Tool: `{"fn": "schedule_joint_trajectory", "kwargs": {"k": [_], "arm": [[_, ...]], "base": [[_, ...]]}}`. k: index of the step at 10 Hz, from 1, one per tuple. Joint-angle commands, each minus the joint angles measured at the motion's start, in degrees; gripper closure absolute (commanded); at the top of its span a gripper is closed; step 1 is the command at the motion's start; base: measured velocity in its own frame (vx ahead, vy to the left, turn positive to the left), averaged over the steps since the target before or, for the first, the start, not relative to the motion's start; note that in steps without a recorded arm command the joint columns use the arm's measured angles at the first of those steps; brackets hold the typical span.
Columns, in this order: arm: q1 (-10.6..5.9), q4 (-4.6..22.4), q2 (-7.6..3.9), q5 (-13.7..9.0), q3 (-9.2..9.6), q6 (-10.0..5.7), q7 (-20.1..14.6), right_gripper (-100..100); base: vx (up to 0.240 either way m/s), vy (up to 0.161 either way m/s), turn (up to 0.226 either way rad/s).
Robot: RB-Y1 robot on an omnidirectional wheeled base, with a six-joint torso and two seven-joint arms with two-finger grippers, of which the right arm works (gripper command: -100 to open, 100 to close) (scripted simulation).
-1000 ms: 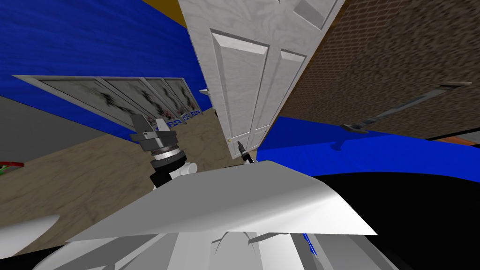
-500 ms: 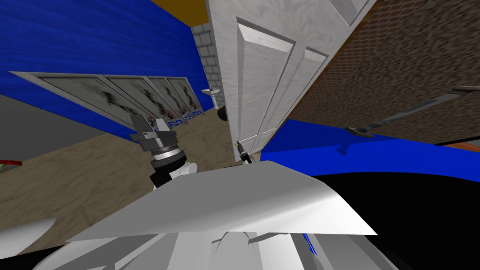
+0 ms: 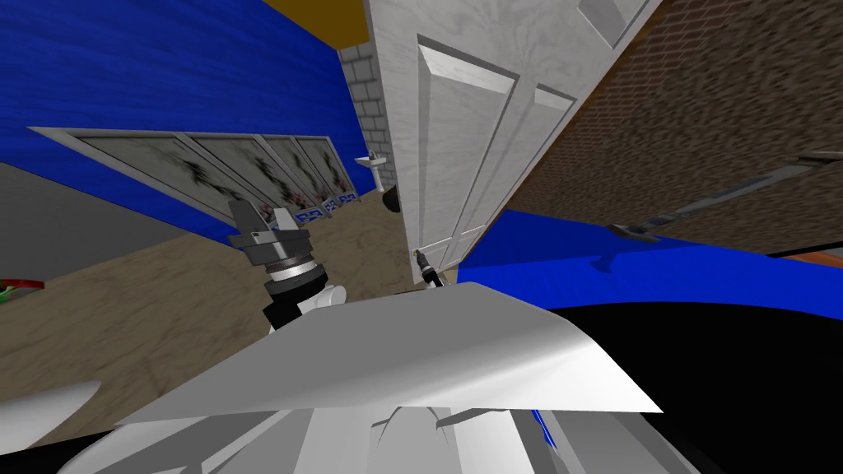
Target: Push the door open
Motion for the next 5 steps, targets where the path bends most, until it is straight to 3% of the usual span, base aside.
{"fn": "schedule_joint_trajectory", "kwargs": {"k": [1,2,3,5], "arm": [[-0.01,0.0,-0.12,-0.1,-0.14,-0.08,0.0,100],[-0.01,0.0,-0.12,-0.1,-0.14,-0.08,0.0,100],[-0.24,0.1,-1.41,-0.4,-1.46,0.16,0.2,100],[-0.48,0.2,-2.10,-0.8,-2.74,0.29,0.4,100]], "base": [[0.000,0.000,0.000],[0.000,0.000,0.000],[0.096,0.095,-0.065],[0.136,0.145,-0.060]]}}
